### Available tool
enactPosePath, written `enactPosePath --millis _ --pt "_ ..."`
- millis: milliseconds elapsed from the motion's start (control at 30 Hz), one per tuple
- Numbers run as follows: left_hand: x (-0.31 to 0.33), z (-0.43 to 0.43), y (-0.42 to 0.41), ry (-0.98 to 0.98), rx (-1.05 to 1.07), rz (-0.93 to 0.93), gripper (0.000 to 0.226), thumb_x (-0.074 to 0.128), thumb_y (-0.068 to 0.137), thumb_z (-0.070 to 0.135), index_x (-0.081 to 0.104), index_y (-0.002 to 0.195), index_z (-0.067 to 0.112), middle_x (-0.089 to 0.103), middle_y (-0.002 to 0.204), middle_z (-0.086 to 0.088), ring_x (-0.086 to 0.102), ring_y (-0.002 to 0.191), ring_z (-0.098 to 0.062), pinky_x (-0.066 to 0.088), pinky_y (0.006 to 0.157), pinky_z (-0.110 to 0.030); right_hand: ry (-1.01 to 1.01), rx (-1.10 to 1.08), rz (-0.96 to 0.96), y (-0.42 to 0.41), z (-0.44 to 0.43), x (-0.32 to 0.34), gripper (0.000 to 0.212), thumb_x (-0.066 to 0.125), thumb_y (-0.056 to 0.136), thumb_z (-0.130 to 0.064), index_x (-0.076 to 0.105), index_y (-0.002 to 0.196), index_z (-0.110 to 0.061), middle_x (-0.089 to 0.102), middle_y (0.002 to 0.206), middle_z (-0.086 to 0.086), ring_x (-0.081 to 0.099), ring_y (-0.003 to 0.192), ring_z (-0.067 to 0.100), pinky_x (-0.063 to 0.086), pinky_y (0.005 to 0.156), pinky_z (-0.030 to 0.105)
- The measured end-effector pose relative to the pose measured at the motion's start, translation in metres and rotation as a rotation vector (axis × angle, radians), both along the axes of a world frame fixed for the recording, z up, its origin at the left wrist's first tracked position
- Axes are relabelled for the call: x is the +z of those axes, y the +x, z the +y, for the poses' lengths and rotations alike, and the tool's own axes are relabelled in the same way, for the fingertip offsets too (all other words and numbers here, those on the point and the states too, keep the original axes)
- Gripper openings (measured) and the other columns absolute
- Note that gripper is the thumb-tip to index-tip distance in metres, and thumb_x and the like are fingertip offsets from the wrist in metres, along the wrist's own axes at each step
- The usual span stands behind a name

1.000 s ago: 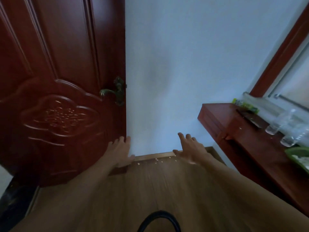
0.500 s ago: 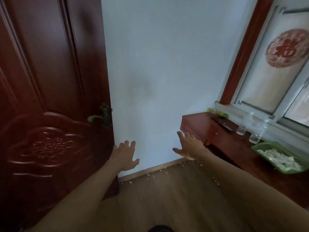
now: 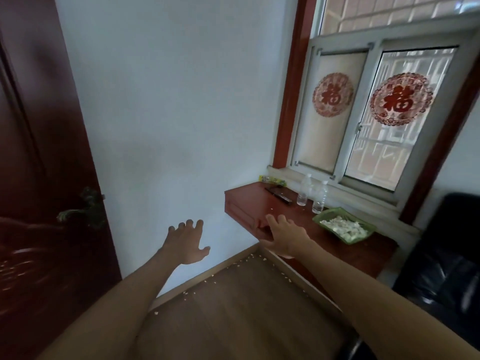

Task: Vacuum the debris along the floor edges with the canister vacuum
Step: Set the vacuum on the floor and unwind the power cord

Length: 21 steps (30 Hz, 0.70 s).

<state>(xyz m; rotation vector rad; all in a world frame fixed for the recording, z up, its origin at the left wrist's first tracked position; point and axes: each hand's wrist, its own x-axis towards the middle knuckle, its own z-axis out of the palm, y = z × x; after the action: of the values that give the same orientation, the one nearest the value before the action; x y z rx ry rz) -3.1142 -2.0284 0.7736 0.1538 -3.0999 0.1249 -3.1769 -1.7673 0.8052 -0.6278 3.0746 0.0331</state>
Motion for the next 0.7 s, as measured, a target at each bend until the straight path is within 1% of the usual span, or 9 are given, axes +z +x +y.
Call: enactPosePath --millis 100,200,333,467,600,700 --pt "0.008 0.04 0.004 -0.054 -0.062 0.016 0.081 0.044 0.089 0.066 0.023 0.149 0.016 0.041 0.147 -0.011 0.047 0.132 -0.031 0.038 0.108 -0.046 0.03 -0.054 0.001 0.021 0.043 0.004 0.084 0.048 0.094 -0.061 0.01 0.156 -0.02 0.027 0.155 0.015 0.038 0.138 0.037 0.043 0.105 0.051" --pt "0.01 0.078 0.013 -0.076 -0.118 0.03 0.08 0.043 0.089 0.066 0.024 0.149 0.018 0.041 0.149 -0.009 0.046 0.133 -0.03 0.038 0.108 -0.045 0.035 -0.104 -0.004 0.04 0.082 0.007 0.084 0.048 0.093 -0.062 0.01 0.156 -0.02 0.027 0.155 0.015 0.037 0.138 0.038 0.042 0.105 0.051" --pt "0.008 0.122 0.032 -0.105 -0.207 0.03 0.075 0.046 0.091 0.061 0.026 0.148 0.017 0.044 0.143 -0.009 0.049 0.128 -0.029 0.04 0.105 -0.045 0.017 -0.144 -0.003 0.066 0.122 0.008 0.083 0.049 0.093 -0.061 0.012 0.155 -0.02 0.029 0.153 0.016 0.038 0.137 0.039 0.043 0.103 0.052" --pt "0.005 0.154 0.042 -0.126 -0.262 0.021 0.076 0.047 0.089 0.062 0.028 0.147 0.017 0.048 0.139 -0.009 0.052 0.123 -0.029 0.044 0.102 -0.044 0.009 -0.179 -0.013 0.091 0.152 -0.002 0.081 0.047 0.094 -0.061 0.012 0.155 -0.02 0.028 0.154 0.016 0.038 0.136 0.038 0.044 0.101 0.052" --pt "0.009 0.182 0.039 -0.126 -0.328 0.035 0.074 0.048 0.089 0.061 0.031 0.146 0.017 0.05 0.137 -0.01 0.053 0.122 -0.029 0.043 0.101 -0.045 0.01 -0.25 -0.021 0.108 0.184 -0.009 0.079 0.047 0.094 -0.06 0.014 0.154 -0.02 0.03 0.153 0.015 0.041 0.134 0.038 0.045 0.099 0.052" --pt "0.007 0.199 0.033 -0.083 -0.41 0.042 0.067 0.052 0.09 0.056 0.035 0.14 0.017 0.05 0.136 -0.01 0.052 0.123 -0.029 0.041 0.102 -0.047 0.01 -0.333 -0.045 0.116 0.206 -0.016 0.079 0.047 0.094 -0.06 0.015 0.154 -0.02 0.032 0.151 0.015 0.043 0.132 0.037 0.046 0.098 0.051"
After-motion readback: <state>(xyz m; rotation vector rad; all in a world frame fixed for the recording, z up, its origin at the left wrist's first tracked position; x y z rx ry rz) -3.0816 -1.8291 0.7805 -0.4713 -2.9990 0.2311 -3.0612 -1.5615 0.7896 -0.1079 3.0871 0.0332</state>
